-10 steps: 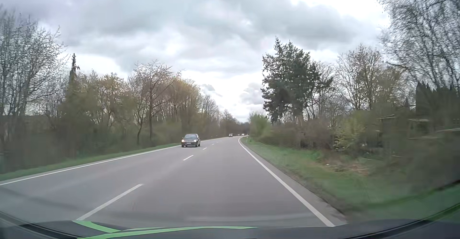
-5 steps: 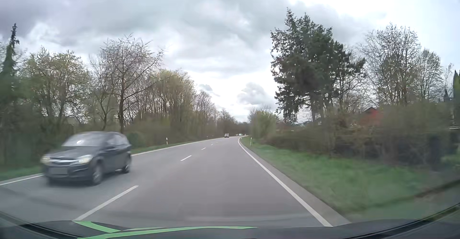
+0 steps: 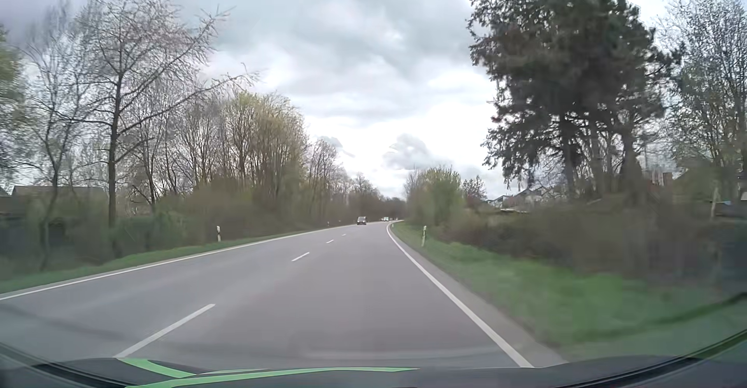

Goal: Follow the waypoints while adhering to traffic rules and regulations

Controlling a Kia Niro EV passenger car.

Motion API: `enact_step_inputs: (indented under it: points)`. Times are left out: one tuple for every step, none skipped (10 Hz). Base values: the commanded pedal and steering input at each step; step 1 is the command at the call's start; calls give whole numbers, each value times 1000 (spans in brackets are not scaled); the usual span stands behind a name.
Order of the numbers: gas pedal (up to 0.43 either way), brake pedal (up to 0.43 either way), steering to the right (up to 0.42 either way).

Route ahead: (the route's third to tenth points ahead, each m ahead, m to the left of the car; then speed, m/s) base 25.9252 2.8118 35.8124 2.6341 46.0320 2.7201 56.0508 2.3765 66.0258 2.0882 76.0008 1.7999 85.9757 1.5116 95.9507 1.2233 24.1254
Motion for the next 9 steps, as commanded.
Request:
enact_step_inputs:
  points:
    - [197,0,2]
    - [197,0,2]
    - [197,0,2]
    - [197,0,2]
    - [197,0,2]
    - [197,0,2]
    - [197,0,2]
    - [197,0,2]
    - [197,0,2]
